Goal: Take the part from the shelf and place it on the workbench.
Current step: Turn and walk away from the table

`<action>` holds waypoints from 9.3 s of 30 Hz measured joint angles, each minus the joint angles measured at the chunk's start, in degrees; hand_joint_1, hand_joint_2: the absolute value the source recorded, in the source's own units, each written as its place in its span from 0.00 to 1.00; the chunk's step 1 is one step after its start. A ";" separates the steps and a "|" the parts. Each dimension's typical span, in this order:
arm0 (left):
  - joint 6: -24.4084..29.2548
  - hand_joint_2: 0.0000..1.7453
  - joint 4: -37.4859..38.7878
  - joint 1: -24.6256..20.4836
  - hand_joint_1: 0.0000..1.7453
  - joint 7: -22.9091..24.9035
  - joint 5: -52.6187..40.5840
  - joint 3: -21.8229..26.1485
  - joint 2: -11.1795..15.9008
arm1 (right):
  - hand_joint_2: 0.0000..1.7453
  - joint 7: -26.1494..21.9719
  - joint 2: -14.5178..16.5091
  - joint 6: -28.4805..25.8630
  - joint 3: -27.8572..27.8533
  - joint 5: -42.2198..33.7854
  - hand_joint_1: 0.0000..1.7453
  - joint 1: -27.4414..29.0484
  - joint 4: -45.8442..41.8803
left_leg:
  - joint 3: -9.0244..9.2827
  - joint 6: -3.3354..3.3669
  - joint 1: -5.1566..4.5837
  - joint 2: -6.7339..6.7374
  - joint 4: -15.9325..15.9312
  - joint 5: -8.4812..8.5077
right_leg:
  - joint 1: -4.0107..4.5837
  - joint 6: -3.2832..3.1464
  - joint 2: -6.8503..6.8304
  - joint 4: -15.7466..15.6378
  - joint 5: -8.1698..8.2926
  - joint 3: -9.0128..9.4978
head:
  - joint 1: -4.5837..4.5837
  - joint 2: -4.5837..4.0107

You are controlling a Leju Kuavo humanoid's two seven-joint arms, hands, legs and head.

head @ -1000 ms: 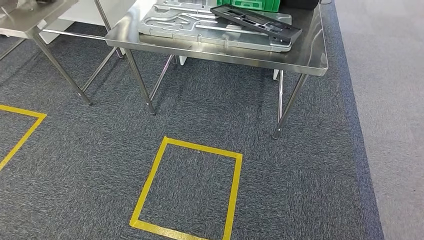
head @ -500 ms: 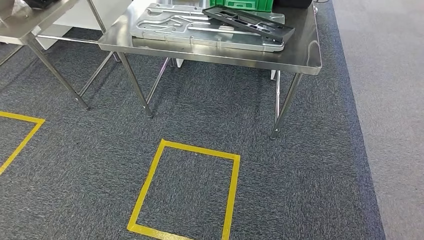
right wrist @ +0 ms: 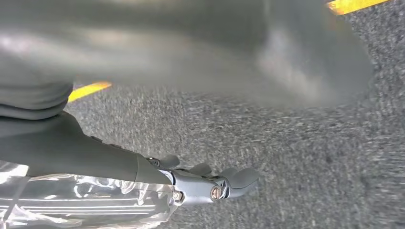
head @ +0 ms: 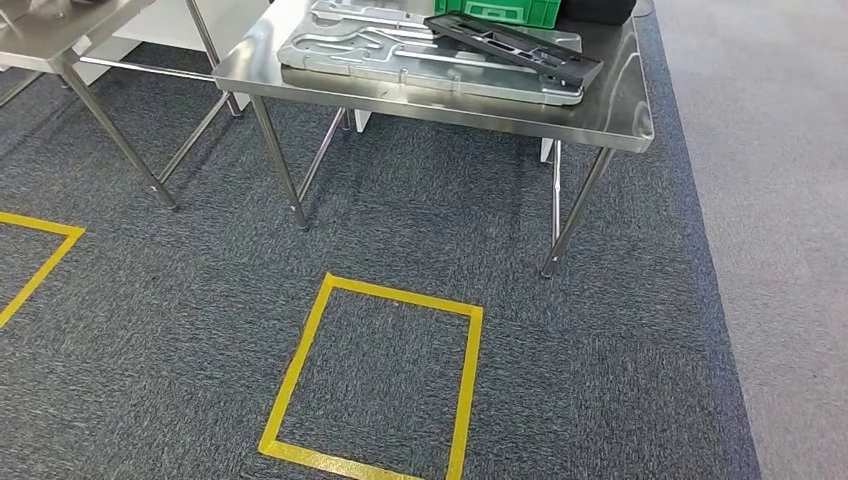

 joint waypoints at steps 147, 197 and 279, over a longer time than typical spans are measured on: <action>1.07 0.00 -0.01 -0.02 0.00 -2.11 -4.45 -0.34 -0.44 | 0.00 -5.56 0.05 0.68 -2.01 4.37 0.00 -1.08 -0.26 | -0.30 -2.29 0.44 -0.37 0.68 -0.86 | 0.18 -1.94 -0.01 -15.51 6.21 7.11 | -0.44 0.00; 1.52 0.00 -0.01 -0.16 0.00 -2.07 -5.17 -0.29 -0.23 | 0.00 -4.80 0.46 1.79 -2.03 5.44 0.00 -1.30 -0.40 | -1.40 -0.78 1.12 -0.61 -0.95 1.95 | -0.09 -0.25 -0.53 -2.27 -3.05 3.25 | -0.74 0.00; 2.14 0.00 -0.01 0.21 0.00 -2.67 -5.08 0.34 0.19 | 0.00 -4.59 1.03 2.39 -2.03 6.70 0.00 -1.38 -0.42 | -4.12 -3.31 0.61 2.61 5.39 0.13 | 1.16 -3.94 -5.20 -14.91 4.35 8.65 | -1.45 0.00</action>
